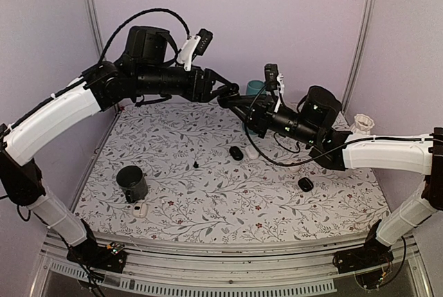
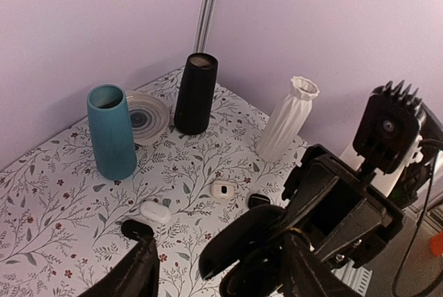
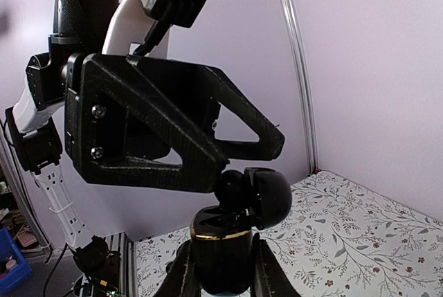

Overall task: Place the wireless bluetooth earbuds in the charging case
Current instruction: Adjust the left earbud in the left side groove of the charging case.

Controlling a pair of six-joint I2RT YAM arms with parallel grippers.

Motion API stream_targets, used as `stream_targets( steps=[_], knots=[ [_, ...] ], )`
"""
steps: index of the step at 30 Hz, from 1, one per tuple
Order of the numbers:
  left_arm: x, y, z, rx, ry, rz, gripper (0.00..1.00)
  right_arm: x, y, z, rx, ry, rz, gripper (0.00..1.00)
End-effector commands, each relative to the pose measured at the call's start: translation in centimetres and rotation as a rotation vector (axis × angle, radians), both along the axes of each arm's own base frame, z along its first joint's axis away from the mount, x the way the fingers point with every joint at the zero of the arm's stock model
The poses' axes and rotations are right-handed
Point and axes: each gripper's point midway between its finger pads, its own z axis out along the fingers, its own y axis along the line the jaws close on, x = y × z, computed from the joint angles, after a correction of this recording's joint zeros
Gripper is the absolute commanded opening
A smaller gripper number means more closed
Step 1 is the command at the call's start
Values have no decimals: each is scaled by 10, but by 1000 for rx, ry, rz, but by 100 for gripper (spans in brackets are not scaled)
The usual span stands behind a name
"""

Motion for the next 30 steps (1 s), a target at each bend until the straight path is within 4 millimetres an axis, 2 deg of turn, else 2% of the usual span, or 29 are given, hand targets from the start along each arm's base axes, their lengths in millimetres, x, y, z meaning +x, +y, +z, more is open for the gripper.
stream_targets(
  steps=[1,8,21,30],
  knots=[
    [-2,-5,14,-25,-26,-3,61,1,4,11,12,-28,-4,3],
    [2,-8,10,-13,-8,9,56,0,5,14,10,-33,-6,3],
    [-16,1,28,-86,1,-18,48,0,4,13,7,-29,-15,3],
    [-14,10,18,-79,21,29,41,-2,4,15,11,-36,-11,3]
  ],
)
